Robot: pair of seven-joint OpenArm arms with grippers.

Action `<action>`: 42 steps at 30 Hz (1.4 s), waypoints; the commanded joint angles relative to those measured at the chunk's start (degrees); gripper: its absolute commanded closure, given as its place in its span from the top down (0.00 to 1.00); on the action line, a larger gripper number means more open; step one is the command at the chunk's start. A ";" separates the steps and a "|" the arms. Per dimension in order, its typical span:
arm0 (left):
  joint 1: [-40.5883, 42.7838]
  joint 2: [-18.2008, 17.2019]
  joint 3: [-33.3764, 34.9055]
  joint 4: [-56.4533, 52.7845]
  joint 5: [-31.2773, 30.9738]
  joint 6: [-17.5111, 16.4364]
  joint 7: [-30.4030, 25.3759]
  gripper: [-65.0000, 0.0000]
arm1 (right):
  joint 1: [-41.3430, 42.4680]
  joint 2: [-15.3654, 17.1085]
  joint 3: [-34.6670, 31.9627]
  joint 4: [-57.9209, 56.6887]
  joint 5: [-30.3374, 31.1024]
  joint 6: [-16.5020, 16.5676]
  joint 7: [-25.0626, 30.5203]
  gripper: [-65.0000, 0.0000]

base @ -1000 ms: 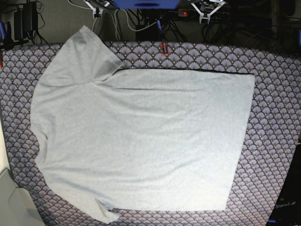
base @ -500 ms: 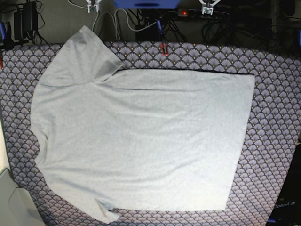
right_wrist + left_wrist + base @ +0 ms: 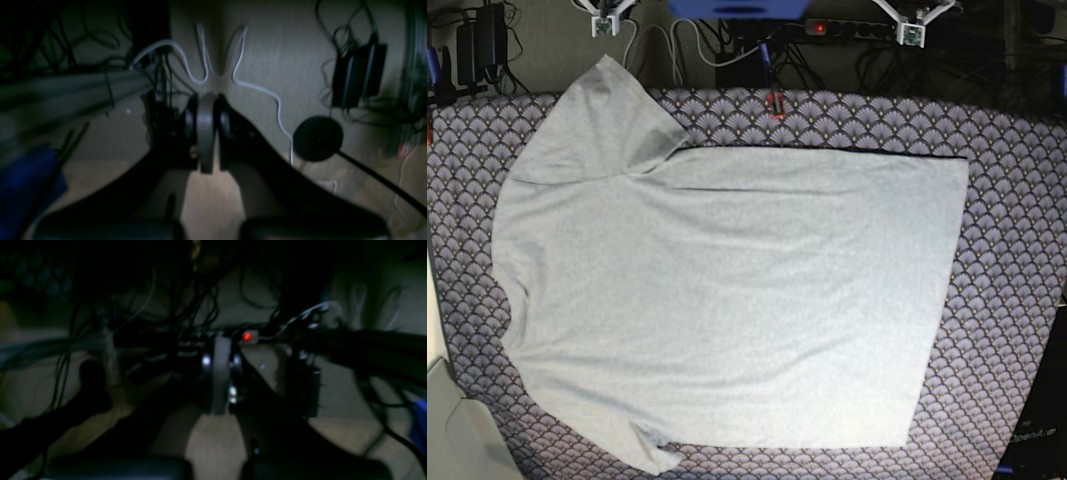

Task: Fold the T-shirt properly

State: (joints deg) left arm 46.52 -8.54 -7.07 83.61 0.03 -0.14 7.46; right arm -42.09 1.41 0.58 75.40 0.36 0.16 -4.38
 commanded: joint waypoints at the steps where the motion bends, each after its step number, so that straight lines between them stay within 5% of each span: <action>1: 2.22 -0.30 -0.18 2.50 0.27 0.45 -1.00 0.00 | -2.44 0.22 -0.01 2.71 0.03 0.14 0.82 0.00; 17: 17.43 0.14 -3.87 30.80 0.01 0.36 -1.00 0.00 | -19.94 0.30 5.35 40.69 1.27 0.14 -4.98 0.00; 29: 14.53 0.32 -5.28 32.30 -0.34 0.36 -1.00 0.01 | -13.61 12.08 10.89 40.69 28.96 0.23 -5.42 0.00; 31: 13.57 0.32 -5.54 32.39 -3.59 0.36 -0.91 0.07 | -12.73 14.28 10.63 40.78 33.35 0.23 -5.42 0.00; 35: 12.77 -1.18 -5.54 32.39 -13.88 0.10 -0.91 0.25 | -10.00 18.15 10.54 40.69 40.56 0.32 -7.79 0.16; 38: 11.37 -3.55 -5.54 32.30 -18.54 0.10 -0.39 0.25 | -6.31 19.73 10.98 40.60 45.22 4.80 -13.51 0.30; 42: 6.80 -4.34 -8.36 32.30 -22.67 0.01 7.00 0.25 | -1.30 19.82 13.53 40.52 50.06 11.66 -22.12 0.34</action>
State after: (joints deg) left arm 52.73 -12.23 -14.72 114.89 -22.83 -0.86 16.86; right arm -42.96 20.73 13.52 115.13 49.82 11.22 -27.64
